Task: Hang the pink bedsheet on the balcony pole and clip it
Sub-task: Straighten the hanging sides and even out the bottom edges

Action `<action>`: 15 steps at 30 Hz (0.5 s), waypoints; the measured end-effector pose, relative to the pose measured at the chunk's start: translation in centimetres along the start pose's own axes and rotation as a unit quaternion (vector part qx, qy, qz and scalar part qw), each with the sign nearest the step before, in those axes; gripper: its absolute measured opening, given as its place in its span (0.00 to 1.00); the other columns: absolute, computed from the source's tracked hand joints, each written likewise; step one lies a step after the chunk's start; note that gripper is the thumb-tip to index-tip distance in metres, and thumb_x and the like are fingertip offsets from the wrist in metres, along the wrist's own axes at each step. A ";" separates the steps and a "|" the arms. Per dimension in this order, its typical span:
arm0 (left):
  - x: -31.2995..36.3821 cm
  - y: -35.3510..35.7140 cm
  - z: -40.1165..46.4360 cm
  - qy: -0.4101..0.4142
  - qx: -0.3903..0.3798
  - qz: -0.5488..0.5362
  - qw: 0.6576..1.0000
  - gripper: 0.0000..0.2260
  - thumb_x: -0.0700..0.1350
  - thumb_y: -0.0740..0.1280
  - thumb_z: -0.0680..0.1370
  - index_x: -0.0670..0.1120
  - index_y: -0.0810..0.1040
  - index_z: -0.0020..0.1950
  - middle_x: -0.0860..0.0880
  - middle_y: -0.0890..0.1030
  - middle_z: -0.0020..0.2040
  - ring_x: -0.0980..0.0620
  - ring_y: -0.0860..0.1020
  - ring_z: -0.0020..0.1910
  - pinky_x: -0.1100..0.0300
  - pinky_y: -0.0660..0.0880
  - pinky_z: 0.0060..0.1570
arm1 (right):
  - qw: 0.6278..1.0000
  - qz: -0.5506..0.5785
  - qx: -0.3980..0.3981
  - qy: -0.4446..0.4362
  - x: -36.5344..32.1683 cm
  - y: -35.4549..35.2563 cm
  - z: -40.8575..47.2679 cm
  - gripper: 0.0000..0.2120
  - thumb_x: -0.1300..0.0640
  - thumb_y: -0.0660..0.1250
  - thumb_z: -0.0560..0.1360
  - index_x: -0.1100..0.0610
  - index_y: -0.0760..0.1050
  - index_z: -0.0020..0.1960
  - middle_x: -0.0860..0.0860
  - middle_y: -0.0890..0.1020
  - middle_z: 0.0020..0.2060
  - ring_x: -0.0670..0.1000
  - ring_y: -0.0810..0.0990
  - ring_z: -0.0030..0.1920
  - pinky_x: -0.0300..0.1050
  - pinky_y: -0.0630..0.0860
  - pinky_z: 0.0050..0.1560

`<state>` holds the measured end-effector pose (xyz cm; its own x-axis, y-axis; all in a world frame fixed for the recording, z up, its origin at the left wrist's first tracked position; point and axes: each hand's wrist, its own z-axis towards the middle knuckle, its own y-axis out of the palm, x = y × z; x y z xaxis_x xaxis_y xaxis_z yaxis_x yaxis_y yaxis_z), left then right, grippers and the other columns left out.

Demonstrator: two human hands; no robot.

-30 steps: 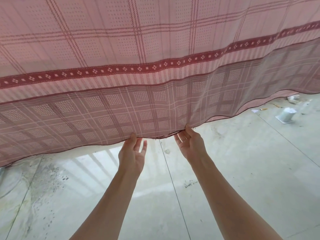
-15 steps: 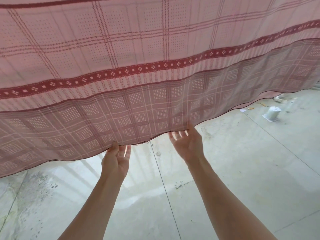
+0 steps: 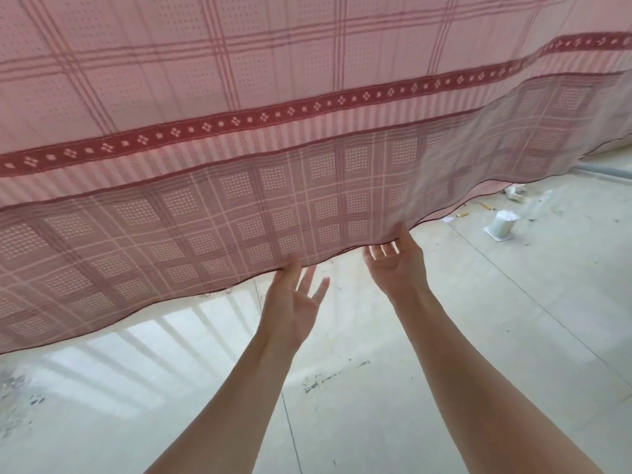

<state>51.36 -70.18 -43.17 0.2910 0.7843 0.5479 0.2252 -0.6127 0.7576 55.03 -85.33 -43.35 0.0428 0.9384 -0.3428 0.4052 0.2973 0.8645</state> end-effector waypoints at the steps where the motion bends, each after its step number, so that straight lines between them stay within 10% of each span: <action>1: -0.5 0.7 0.5 -0.003 0.002 -0.001 1.000 0.07 0.40 0.63 0.78 0.47 0.74 0.54 0.52 0.75 0.58 0.48 0.70 0.63 0.43 0.67 0.66 | 1.000 -0.004 0.003 -0.006 -0.5 -0.1 0.4 0.06 0.56 0.63 0.78 0.56 0.76 0.50 0.50 0.78 0.50 0.49 0.77 0.54 0.47 0.71 0.60; 15: 0.3 3.4 2.6 0.010 0.190 0.038 0.981 0.06 0.33 0.64 0.76 0.43 0.74 0.43 0.47 0.79 0.46 0.51 0.78 0.46 0.53 0.71 0.61 | 0.996 0.025 0.079 0.010 -0.9 -0.8 0.4 0.07 0.65 0.58 0.79 0.64 0.74 0.47 0.53 0.85 0.32 0.49 0.84 0.37 0.44 0.81 0.41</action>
<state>54.62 -72.34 -41.35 0.3024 0.7346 0.6073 0.5356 -0.6580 0.5293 55.02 -86.48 -43.85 0.0495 0.9548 -0.2930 0.5425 0.2207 0.8106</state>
